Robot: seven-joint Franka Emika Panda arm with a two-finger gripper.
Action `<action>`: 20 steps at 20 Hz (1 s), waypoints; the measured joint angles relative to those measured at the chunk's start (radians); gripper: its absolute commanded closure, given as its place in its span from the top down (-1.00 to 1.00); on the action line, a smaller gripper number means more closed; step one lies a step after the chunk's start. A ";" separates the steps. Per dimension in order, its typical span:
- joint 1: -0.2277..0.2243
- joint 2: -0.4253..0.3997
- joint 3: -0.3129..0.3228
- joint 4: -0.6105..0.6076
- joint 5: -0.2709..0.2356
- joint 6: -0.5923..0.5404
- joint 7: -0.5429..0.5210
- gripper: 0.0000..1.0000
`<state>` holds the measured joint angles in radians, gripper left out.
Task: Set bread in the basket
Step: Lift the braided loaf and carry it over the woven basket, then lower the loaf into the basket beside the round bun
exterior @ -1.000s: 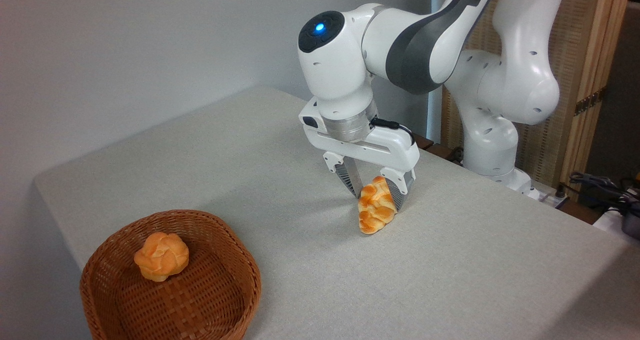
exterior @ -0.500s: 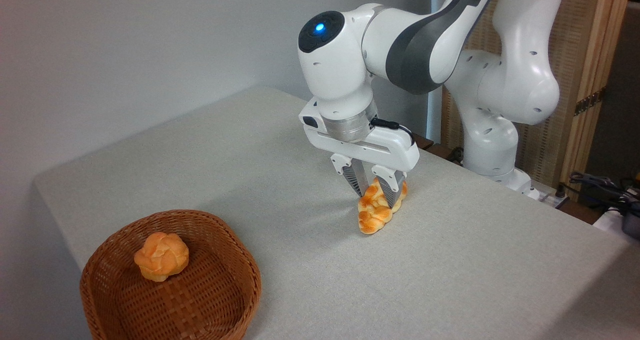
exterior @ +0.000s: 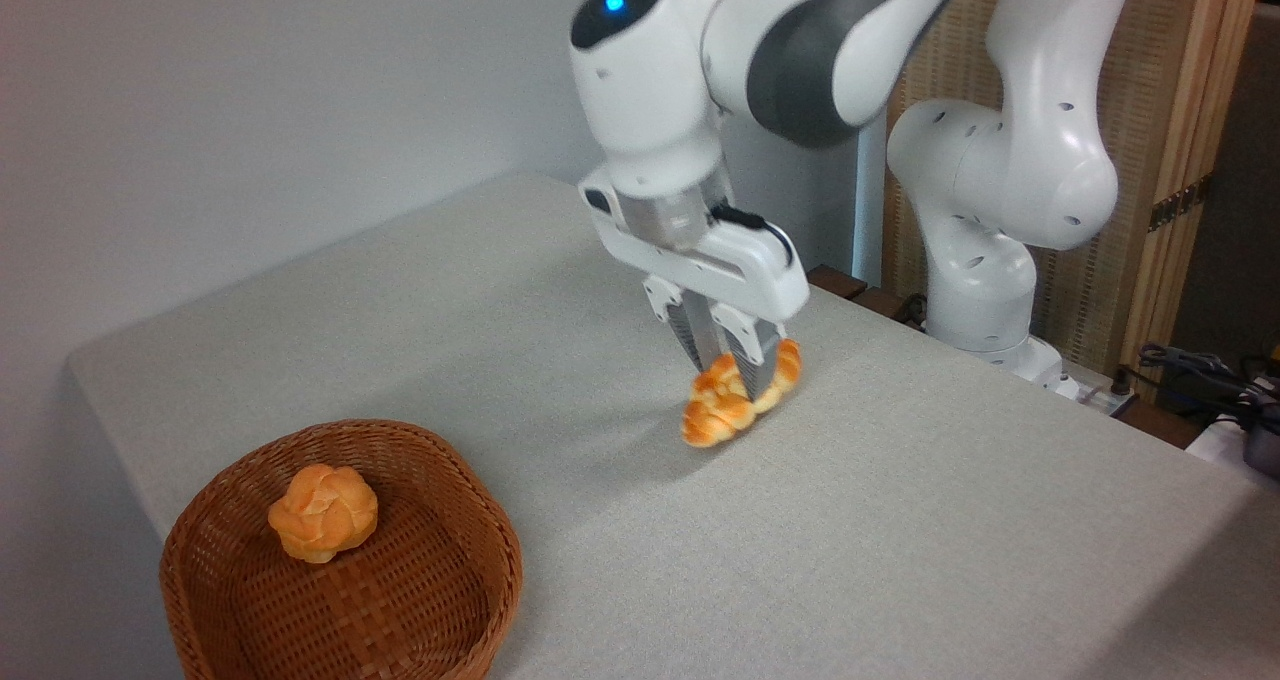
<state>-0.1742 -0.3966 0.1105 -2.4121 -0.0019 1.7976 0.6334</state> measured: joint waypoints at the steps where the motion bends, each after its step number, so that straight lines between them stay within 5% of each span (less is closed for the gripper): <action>1: -0.008 0.000 -0.001 0.032 0.004 -0.008 0.023 0.11; 6: -0.016 0.043 -0.017 0.246 0.008 -0.011 0.092 0.11; 9: -0.016 0.198 -0.027 0.478 0.009 -0.009 0.099 0.12; 15: -0.015 0.558 -0.029 0.789 0.023 0.185 0.111 0.46; 17: -0.011 0.616 -0.028 0.813 0.027 0.277 0.134 0.95; 20: -0.007 0.651 -0.028 0.824 0.072 0.315 0.165 1.00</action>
<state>-0.1815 0.2547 0.0828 -1.5884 0.0697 2.1130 0.7982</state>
